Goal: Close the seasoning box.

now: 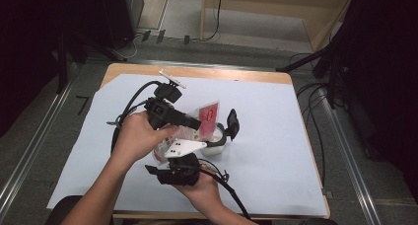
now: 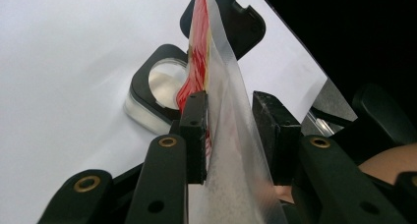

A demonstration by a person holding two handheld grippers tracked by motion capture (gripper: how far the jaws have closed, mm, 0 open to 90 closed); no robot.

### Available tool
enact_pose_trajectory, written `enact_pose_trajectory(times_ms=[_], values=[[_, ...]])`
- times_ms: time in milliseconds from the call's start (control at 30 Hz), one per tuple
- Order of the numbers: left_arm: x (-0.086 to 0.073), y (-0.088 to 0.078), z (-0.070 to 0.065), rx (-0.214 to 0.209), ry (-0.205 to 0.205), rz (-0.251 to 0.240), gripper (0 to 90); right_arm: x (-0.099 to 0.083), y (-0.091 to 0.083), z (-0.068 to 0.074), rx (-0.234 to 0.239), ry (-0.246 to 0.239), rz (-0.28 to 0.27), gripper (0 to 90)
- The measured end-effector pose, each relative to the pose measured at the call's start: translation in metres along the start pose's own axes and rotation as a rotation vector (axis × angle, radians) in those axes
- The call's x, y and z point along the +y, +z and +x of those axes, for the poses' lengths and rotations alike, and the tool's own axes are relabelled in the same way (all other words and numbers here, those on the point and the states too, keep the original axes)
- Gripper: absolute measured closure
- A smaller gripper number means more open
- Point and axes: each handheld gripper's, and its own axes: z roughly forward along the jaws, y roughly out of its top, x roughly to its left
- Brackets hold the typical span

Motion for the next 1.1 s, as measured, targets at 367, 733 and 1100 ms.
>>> enact_pose_trajectory(times_ms=[367, 733, 1100], values=[[-0.001, 0.007, 0.008, -0.021, -0.016, 0.042, 68.8, -0.008, 0.008, 0.003, -0.005, -0.023, 0.048, 56.5], [-0.001, 0.019, 0.017, -0.029, -0.020, 0.087, 69.5, -0.018, 0.015, 0.003, 0.016, -0.031, 0.085, 56.6], [-0.003, 0.038, 0.028, -0.014, -0.018, 0.125, 71.7, -0.030, 0.024, -0.001, 0.007, -0.066, 0.134, 57.6]])
